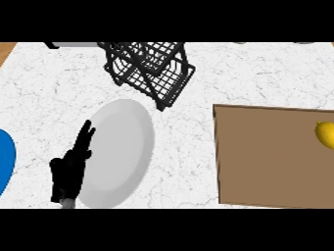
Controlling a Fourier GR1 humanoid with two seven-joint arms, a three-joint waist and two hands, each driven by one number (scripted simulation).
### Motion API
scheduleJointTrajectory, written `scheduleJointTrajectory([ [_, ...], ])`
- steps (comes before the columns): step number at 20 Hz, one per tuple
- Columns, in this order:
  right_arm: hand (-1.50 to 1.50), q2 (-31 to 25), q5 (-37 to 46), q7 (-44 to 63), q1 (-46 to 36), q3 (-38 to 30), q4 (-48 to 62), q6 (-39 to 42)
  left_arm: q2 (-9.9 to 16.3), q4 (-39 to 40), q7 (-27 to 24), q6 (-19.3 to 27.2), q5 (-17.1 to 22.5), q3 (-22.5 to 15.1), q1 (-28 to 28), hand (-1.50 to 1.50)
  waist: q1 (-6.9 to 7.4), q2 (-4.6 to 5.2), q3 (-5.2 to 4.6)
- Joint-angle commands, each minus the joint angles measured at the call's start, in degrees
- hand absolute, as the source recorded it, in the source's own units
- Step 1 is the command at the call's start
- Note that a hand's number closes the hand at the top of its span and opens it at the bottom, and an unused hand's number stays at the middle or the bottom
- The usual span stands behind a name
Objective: Pick the lemon from the tray and place it in the tiered basket
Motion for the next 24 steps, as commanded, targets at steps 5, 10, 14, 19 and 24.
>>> scheduleJointTrajectory([
  [5, -1.50, 4.22, 9.62, 1.33, -2.88, 4.93, -2.14, -1.72, 0.30, 3.16, -0.31, 0.48, -1.76, 1.50, 2.63, 0.00, -0.70, 0.16, -0.26],
  [10, -1.50, 6.15, 15.13, 1.45, -3.83, 8.41, 0.52, 1.05, -0.21, 1.50, 1.71, 0.38, -2.28, 1.06, 2.71, 0.00, -0.57, 0.24, -0.24],
  [14, -1.50, 9.11, 16.18, 7.51, -9.68, 8.88, 0.80, 2.89, 0.48, 2.70, 3.15, -0.98, -1.85, 2.83, 0.67, 0.00, -0.52, 0.23, -0.26],
  [19, -1.50, 10.19, 16.32, 7.33, -9.42, 5.32, 2.02, 5.22, -1.93, 2.49, 1.54, -0.35, -3.84, 1.93, 2.31, 0.00, -0.96, 0.13, -0.26],
  [24, -1.50, 13.10, 19.42, 7.94, -7.98, 7.53, 1.46, 6.59, -0.25, -0.60, 3.74, -1.47, -3.23, 3.51, 3.51, 0.00, -0.71, 0.14, -0.24],
])
